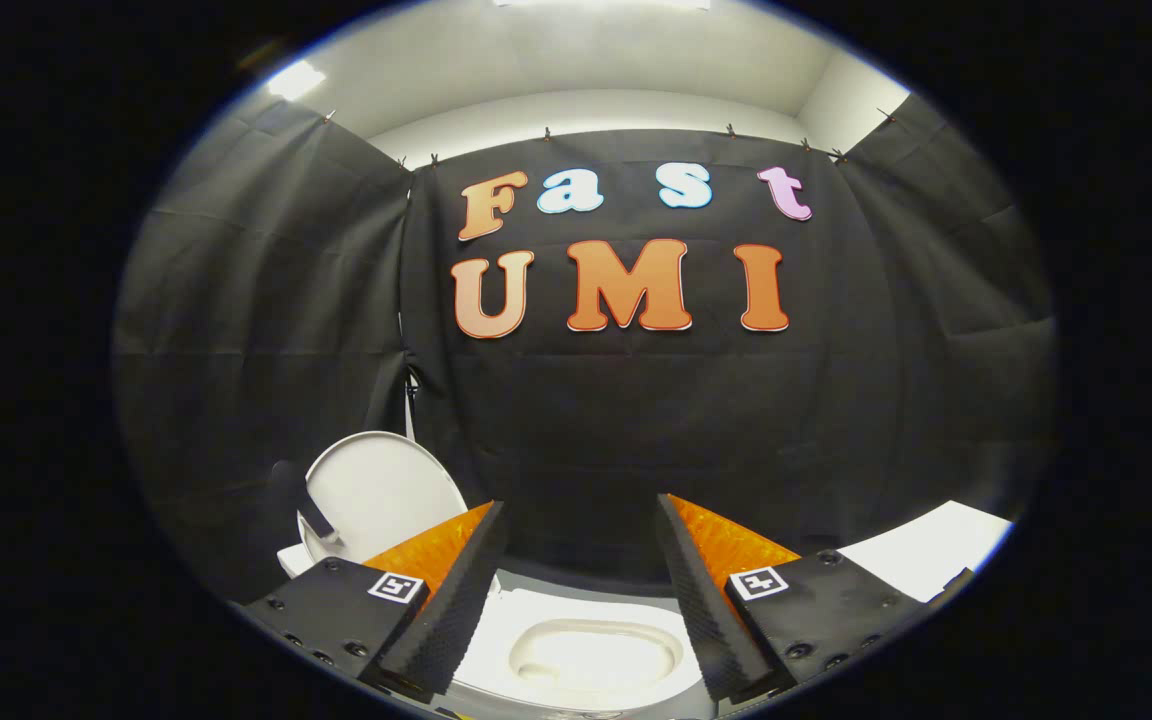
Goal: Open the toilet lid.
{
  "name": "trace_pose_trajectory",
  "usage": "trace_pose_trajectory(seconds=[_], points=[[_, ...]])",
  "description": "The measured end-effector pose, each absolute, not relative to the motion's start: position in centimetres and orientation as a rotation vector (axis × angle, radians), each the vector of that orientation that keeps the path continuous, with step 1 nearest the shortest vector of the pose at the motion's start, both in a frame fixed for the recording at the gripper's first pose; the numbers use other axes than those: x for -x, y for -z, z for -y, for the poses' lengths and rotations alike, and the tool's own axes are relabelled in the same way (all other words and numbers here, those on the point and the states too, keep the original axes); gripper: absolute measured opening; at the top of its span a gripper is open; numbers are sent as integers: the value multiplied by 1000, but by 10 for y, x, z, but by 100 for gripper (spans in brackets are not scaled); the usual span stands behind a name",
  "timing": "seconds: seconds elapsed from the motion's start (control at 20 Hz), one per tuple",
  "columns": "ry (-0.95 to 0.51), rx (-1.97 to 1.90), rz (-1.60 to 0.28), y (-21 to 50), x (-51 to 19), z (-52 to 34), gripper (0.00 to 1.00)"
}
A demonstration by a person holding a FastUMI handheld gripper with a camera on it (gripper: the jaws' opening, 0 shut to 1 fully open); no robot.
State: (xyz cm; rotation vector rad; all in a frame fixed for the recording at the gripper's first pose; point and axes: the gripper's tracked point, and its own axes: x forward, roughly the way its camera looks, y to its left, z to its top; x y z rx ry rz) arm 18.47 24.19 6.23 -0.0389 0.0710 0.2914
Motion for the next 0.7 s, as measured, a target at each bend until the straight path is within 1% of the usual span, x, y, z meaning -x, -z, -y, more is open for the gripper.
trace_pose_trajectory(seconds=[0.35,0.7], points=[[-279,37,-69,-27,-160,-173,96],[-158,-48,-97,2,-145,-92,96]])
